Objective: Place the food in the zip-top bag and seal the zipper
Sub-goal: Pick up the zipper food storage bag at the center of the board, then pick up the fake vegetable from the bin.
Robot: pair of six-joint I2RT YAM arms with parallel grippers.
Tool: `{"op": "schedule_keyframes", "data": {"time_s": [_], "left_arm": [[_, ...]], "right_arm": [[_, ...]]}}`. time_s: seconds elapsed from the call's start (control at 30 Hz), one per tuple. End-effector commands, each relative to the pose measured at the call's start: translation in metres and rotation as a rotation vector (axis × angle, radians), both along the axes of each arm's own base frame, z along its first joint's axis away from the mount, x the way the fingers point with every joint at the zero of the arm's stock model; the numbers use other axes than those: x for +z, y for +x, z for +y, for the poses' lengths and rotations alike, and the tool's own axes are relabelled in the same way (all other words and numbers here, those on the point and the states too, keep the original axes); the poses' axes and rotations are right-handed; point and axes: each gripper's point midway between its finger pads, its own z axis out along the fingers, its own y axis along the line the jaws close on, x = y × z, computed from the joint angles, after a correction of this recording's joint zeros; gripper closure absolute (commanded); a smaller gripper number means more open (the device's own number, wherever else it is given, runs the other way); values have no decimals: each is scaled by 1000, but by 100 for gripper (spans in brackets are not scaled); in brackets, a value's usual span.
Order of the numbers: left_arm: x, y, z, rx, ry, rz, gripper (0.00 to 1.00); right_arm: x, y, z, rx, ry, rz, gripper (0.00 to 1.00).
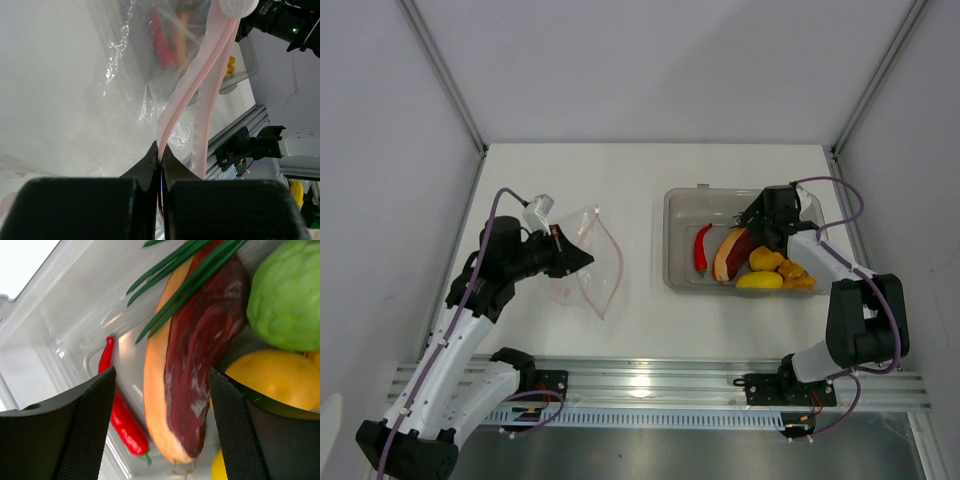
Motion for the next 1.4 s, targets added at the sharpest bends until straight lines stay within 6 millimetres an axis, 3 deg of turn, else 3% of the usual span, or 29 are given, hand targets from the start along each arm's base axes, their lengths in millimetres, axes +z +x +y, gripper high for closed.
{"op": "schedule_keyframes", "data": {"time_s": [0.0, 0.23, 0.27, 0.47, 0.67, 0.8, 0.97, 1.37], "left_arm": [[4, 5, -8, -30, -31, -31, 99], [-1, 8, -11, -42, -28, -18, 99], [-2, 8, -11, -44, -30, -15, 100], [-1, 5, -13, -56, -45, -18, 99], [-5, 1, -12, -60, -38, -10, 99], [-3, 0, -12, -62, -38, -17, 99], [-5, -2, -14, -74, -50, -10, 99], [-10, -3, -14, -76, -49, -6, 99]], "right_arm": [[23, 32, -2, -26, 42, -112, 25], [-9, 34, 11, 93, 7, 24, 27], [-6, 36, 18, 117, -14, 26, 25], [-26, 18, 17, 170, -194, 179, 1], [-41, 14, 15, 164, -262, 247, 1], [-40, 16, 11, 131, -273, 228, 1], [-23, 30, 3, 88, -289, 155, 1], [-27, 70, -26, 20, -293, 120, 3]]}}
